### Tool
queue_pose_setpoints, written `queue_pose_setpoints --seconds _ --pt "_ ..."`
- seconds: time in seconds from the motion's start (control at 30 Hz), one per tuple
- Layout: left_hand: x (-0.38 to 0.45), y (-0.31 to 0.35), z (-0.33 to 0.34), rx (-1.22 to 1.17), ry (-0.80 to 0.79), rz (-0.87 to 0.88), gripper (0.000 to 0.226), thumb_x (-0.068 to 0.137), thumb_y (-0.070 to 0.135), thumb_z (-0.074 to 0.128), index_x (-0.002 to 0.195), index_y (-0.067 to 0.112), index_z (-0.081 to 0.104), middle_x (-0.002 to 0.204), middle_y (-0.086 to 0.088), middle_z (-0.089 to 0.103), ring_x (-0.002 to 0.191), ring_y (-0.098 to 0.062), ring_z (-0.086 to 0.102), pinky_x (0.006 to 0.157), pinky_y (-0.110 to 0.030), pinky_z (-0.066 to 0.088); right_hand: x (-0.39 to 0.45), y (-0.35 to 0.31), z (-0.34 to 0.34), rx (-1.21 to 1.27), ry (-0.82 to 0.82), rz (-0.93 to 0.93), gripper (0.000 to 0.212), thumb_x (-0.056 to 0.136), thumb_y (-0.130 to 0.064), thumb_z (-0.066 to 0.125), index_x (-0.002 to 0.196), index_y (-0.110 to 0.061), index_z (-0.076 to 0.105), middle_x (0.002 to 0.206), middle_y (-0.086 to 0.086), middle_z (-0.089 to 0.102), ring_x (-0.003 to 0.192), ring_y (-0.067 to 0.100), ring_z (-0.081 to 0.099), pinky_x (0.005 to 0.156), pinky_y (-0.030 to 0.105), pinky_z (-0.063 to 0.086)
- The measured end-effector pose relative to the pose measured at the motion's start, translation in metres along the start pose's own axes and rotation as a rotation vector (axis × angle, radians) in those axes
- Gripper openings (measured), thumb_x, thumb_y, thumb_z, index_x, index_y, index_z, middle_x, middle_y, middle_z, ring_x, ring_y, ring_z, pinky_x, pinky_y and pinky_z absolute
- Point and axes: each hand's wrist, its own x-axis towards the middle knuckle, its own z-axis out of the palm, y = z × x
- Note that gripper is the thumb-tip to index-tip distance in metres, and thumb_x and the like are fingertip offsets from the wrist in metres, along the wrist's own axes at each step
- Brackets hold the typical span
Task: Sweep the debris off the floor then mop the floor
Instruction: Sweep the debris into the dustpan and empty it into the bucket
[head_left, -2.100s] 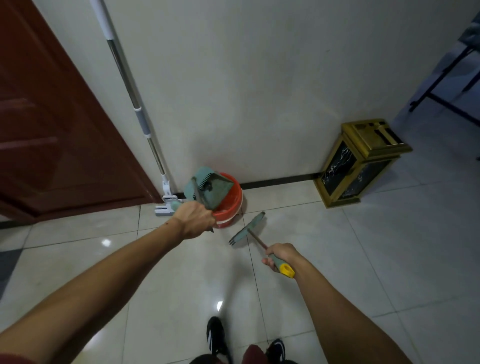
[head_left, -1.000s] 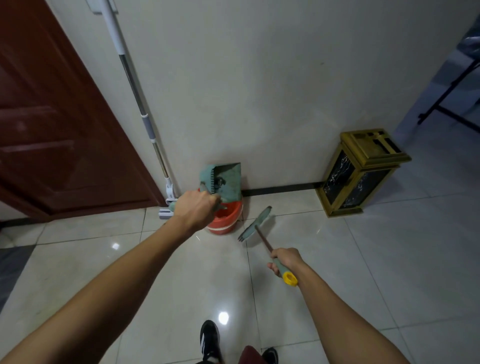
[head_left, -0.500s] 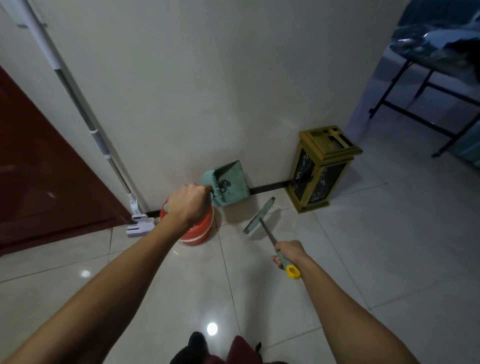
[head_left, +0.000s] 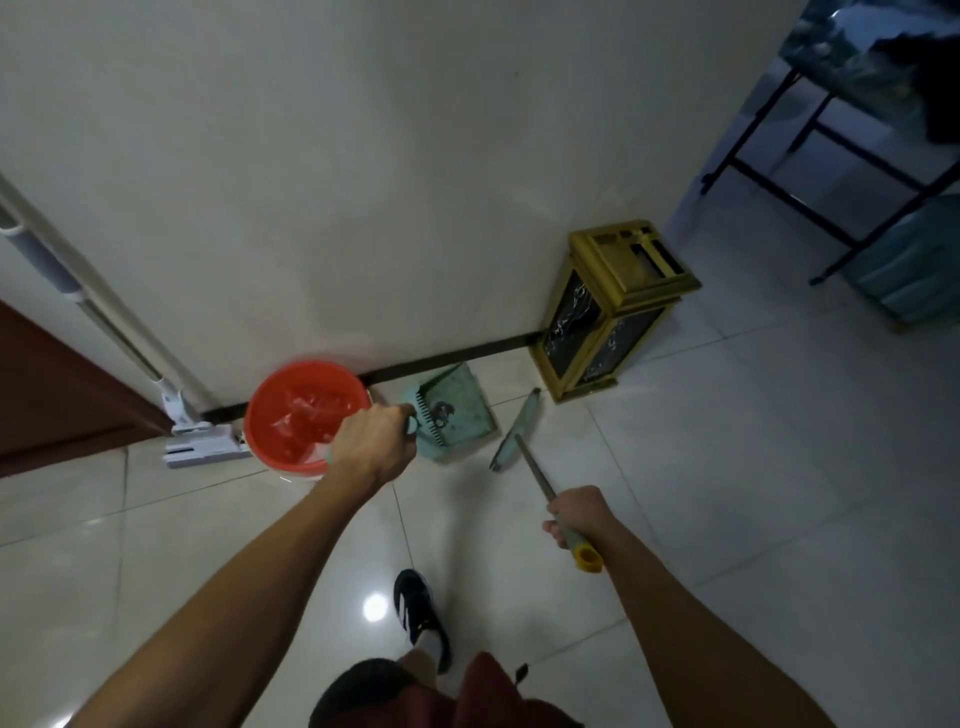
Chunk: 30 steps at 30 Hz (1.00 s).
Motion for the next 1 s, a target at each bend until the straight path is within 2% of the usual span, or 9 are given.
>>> queue_pose_setpoints --seconds 0.13,0.4,0.53,0.77,0.87,1.0 --pt "0.042 -0.015 0.015 -0.045 -0.093 -0.035 0.026 0.090 0.033 0.056 0.114 0.029 0.067 0.100 -0.008 0.074 0.088 -0.033 0.071 0.077 -0.041 0.059 0.027 -0.038 0.006 -0.045 -0.018 0.044 0.013 0.093 0.004 0.053 0.098 0.015 0.055 0.076 0.029 0.066 0.035 0.020 0.055 0.038 0.024 0.042" --pt "0.117 -0.025 0.022 -0.034 -0.204 -0.057 0.025 0.091 0.030 0.057 0.114 0.027 0.067 0.102 -0.010 0.073 0.090 -0.034 0.071 0.076 -0.039 0.058 0.056 -0.105 0.014 -0.079 -0.065 0.075 0.013 0.093 0.000 0.051 0.091 0.012 0.057 0.072 0.026 0.062 0.045 0.024 0.049 0.043 0.027 0.040" --pt "0.160 -0.022 0.035 -0.053 -0.230 -0.080 0.027 0.094 0.035 0.057 0.119 0.027 0.065 0.100 -0.007 0.073 0.087 -0.028 0.071 0.076 -0.038 0.059 0.090 -0.144 0.012 -0.131 -0.086 0.056 0.013 0.089 0.001 0.052 0.089 0.011 0.061 0.069 0.026 0.063 0.050 0.026 0.051 0.049 0.030 0.042" --pt "0.238 -0.008 0.052 -0.042 -0.281 -0.118 0.033 0.095 0.040 0.059 0.126 0.030 0.062 0.108 -0.007 0.073 0.093 -0.029 0.071 0.078 -0.039 0.060 0.152 -0.220 -0.001 -0.255 -0.125 0.018 0.019 0.092 -0.016 0.052 0.092 -0.001 0.063 0.080 0.026 0.072 0.051 0.026 0.060 0.046 0.027 0.047" --pt "0.261 -0.001 0.061 -0.047 -0.286 -0.146 0.032 0.095 0.042 0.059 0.124 0.029 0.062 0.106 -0.008 0.074 0.091 -0.030 0.071 0.076 -0.039 0.060 0.170 -0.247 -0.003 -0.319 -0.146 0.013 0.021 0.092 -0.015 0.051 0.098 0.001 0.063 0.081 0.024 0.073 0.050 0.024 0.061 0.044 0.024 0.046" --pt "0.286 0.006 0.065 -0.073 -0.306 -0.169 0.031 0.096 0.044 0.058 0.121 0.026 0.061 0.108 -0.006 0.073 0.091 -0.029 0.071 0.074 -0.038 0.059 0.184 -0.279 0.002 -0.381 -0.172 0.017 0.020 0.090 -0.010 0.047 0.096 0.002 0.062 0.081 0.024 0.072 0.052 0.026 0.064 0.044 0.024 0.047"
